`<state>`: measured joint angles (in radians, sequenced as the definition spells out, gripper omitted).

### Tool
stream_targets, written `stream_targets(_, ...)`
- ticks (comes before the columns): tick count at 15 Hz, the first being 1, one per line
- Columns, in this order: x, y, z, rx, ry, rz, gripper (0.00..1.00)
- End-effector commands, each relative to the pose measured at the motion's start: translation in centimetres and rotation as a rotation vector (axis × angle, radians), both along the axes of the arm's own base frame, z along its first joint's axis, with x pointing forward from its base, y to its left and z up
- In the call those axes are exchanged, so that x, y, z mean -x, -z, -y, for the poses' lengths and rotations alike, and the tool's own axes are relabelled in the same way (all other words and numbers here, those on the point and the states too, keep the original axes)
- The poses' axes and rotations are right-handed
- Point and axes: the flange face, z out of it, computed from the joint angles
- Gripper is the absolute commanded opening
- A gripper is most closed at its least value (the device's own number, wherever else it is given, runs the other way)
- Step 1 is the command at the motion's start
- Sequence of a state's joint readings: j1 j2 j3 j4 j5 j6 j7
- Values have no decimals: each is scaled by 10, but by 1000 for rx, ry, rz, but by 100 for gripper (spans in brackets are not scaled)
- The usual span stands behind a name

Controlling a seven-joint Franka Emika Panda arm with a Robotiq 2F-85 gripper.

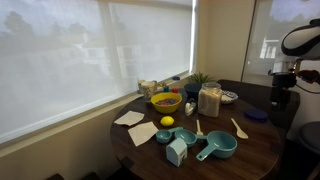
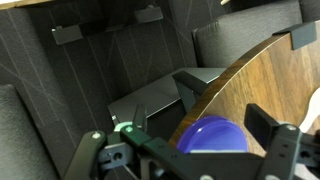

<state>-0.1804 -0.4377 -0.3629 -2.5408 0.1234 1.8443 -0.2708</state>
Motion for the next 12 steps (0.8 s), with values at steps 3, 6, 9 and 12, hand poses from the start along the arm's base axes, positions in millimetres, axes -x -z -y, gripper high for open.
stream_targets(3, -10, 23, -5, -39, -2, 64, 100)
stream_targets(6, -13, 27, -7, -58, 11, 100, 100)
stream_targets(9, -16, 31, -8, -71, 33, 151, 100)
stream_targets(12, -19, 34, -7, -60, 69, 197, 100)
